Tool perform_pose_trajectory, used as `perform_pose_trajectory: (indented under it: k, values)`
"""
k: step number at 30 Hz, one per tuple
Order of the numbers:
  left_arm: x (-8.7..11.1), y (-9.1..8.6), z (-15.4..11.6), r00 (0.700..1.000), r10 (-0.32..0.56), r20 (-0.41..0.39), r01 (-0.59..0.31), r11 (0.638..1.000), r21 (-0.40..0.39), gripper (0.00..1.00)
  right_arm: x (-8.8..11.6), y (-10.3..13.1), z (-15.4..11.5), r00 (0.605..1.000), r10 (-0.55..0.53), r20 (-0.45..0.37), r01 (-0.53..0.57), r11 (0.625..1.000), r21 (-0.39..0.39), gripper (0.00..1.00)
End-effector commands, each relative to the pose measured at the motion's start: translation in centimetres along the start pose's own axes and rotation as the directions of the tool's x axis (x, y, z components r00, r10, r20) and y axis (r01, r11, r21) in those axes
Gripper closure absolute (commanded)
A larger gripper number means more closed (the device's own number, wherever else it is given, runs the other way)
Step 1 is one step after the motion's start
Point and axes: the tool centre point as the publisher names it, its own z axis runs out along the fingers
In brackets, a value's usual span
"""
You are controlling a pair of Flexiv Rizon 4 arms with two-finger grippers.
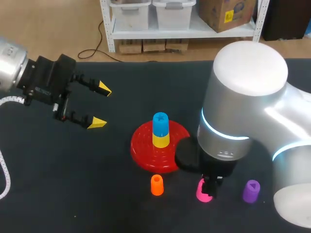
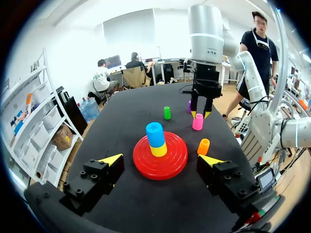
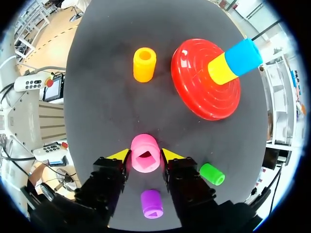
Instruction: Pick up and stack the cylinders on the red base in this order: pink,purple,orange,green
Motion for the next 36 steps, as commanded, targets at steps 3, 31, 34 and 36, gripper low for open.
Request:
perform_pose_trajectory:
  k: [3,31,34,36]
  values:
    - [0.2,0.0,0.0,1.0,0.003,0.005,-0.003,1.0,-0.002,0.0,-0.6,-0.6,-2.3,1.0,0.004,0.01,-0.004,1.0,0.008,1.0]
    - [0.2,0.0,0.0,1.0,0.003,0.005,-0.003,1.0,-0.002,0.0,-10.1,-8.6,-11.8,0.985,0.078,0.156,-0.099,0.986,0.136,1.0]
    - [0.2,0.0,0.0,1.0,0.003,0.005,-0.003,1.0,-0.002,0.0,-10.8,-9.1,-12.3,0.983,0.088,0.159,-0.11,0.984,0.139,1.0]
    - [0.2,0.0,0.0,1.0,0.003,0.005,-0.003,1.0,-0.002,0.0,-11.3,-9.2,-12.6,0.983,0.088,0.161,-0.111,0.983,0.144,1.0]
